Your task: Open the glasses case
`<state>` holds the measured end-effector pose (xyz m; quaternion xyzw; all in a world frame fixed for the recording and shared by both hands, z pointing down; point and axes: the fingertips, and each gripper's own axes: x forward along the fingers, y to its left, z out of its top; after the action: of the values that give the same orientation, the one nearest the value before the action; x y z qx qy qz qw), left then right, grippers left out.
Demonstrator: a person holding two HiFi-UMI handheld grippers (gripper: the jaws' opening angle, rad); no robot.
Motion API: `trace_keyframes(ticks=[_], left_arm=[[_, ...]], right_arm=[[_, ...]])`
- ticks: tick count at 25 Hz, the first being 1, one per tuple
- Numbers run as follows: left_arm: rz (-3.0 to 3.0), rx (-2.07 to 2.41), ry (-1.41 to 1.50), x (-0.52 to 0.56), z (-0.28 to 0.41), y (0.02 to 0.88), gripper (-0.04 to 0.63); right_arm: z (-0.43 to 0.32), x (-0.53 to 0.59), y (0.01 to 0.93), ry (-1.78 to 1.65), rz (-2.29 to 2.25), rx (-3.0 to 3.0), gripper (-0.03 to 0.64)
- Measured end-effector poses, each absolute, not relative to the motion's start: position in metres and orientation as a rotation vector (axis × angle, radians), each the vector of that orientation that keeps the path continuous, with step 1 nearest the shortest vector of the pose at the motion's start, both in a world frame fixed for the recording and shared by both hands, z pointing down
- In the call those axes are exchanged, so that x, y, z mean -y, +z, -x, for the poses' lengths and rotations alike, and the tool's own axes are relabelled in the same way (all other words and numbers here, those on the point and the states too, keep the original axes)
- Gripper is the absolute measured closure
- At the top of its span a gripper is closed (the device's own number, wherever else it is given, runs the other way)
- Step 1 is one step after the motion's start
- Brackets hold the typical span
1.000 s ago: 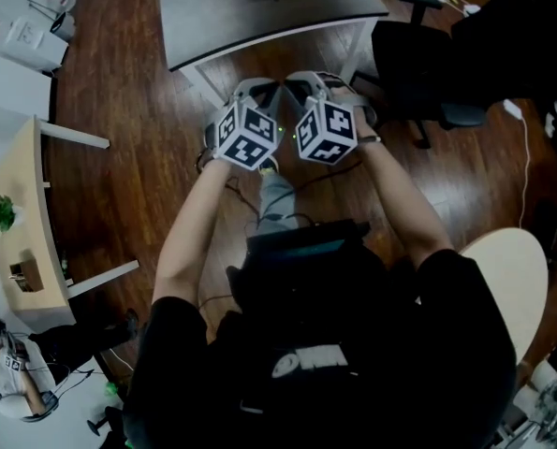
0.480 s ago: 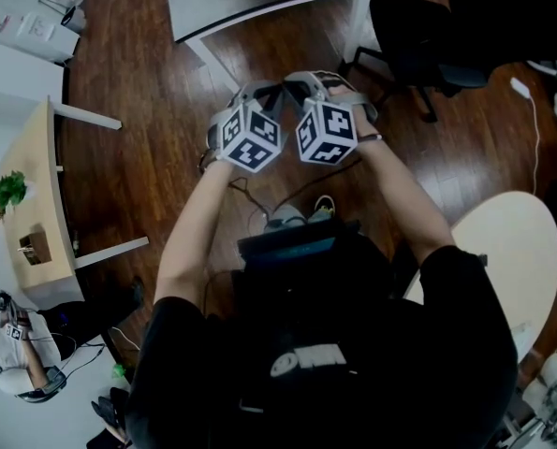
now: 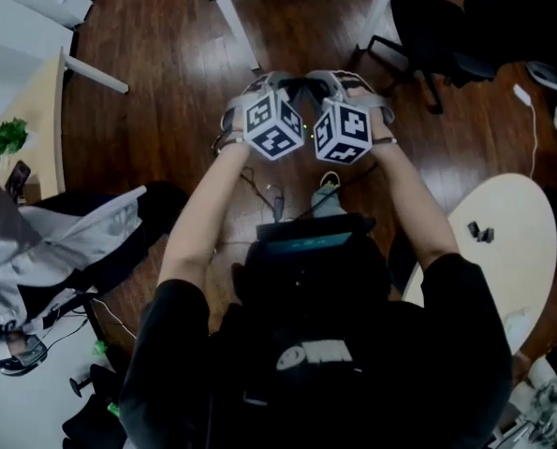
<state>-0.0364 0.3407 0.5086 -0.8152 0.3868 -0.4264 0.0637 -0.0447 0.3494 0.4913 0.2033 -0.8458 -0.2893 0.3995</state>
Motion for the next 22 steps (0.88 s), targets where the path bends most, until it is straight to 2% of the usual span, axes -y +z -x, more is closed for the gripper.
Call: trace_keyframes(ticks=[11,22], left_arm=[[2.433,-0.988,-1.303,-0.474,0.020,0.517,0.594],[2.374,-1.000,-1.353,-0.501,0.011,0.495,0.594]], right_arm=[[0.036,-0.472,0.494,-0.845,-0.489,1.993,0.602],[0.028,-0.501,0.469,-0.945,-0.457,1.998,0.601]])
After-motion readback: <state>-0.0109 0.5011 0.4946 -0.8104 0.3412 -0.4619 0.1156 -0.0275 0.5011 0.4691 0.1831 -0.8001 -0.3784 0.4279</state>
